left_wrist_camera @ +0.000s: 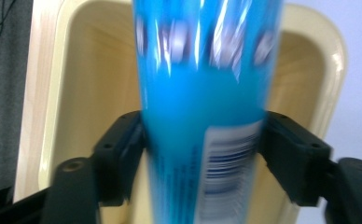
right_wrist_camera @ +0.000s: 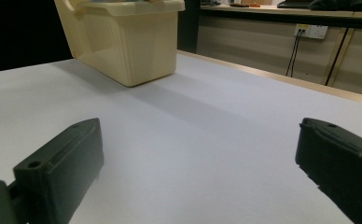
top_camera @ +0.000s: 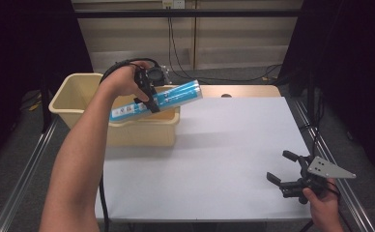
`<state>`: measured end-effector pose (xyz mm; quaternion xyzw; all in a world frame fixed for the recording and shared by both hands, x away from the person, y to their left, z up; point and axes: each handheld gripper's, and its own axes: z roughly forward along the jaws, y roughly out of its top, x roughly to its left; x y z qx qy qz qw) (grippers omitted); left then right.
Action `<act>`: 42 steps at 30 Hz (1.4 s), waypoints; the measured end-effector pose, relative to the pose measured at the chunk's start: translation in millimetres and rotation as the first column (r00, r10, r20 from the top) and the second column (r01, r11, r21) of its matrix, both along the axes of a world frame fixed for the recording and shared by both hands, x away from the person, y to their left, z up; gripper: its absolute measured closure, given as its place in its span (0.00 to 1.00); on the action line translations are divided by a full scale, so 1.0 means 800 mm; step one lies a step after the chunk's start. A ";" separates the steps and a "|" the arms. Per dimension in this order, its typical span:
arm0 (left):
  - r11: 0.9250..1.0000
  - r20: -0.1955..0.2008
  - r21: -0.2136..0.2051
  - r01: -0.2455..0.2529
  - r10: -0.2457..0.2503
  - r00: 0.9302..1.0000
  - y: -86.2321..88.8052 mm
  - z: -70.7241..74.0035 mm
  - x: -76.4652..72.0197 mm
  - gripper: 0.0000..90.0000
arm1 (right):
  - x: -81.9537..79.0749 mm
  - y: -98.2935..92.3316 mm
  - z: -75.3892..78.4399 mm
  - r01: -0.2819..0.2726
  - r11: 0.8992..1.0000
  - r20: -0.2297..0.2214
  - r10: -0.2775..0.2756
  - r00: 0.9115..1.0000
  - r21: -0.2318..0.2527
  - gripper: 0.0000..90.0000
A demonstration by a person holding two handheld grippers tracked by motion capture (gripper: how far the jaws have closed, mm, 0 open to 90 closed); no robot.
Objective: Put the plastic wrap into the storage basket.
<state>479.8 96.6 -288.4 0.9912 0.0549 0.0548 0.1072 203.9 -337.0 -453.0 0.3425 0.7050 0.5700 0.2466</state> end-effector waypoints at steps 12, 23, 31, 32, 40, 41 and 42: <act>0.989 -0.053 -0.101 -0.109 0.104 0.993 0.014 0.010 -0.009 0.30 | 0.000 0.003 -0.001 -0.005 1.000 -0.002 0.005 1.000 -0.012 0.01; 0.943 -0.117 -0.174 -0.283 0.265 0.957 0.019 -0.004 -0.015 0.18 | 0.000 0.003 -0.001 -0.009 1.000 -0.004 0.008 1.000 -0.009 0.01; 0.921 -0.121 -0.217 -0.323 0.303 0.945 0.019 -0.007 -0.020 0.15 | 0.000 0.003 0.000 -0.006 1.000 -0.002 0.006 1.000 -0.007 0.01; 0.923 -0.112 -0.218 -0.317 0.299 0.948 0.019 -0.006 -0.020 0.15 | 0.000 0.003 0.000 -0.007 1.000 -0.001 0.007 1.000 -0.008 0.01; 0.887 -0.122 -0.282 -0.365 0.344 0.931 0.020 -0.012 -0.033 0.12 | -0.001 0.003 0.001 -0.010 1.000 -0.001 0.010 1.000 -0.004 0.01; 0.890 -0.113 -0.286 -0.355 0.337 0.935 0.021 -0.013 -0.034 0.12 | -0.001 0.003 0.001 -0.011 1.000 0.000 0.011 1.000 -0.006 0.01; 0.877 -0.117 -0.302 -0.374 0.355 0.927 0.021 -0.015 -0.037 0.12 | -0.001 0.003 0.001 -0.010 1.000 0.001 0.010 1.000 -0.005 0.01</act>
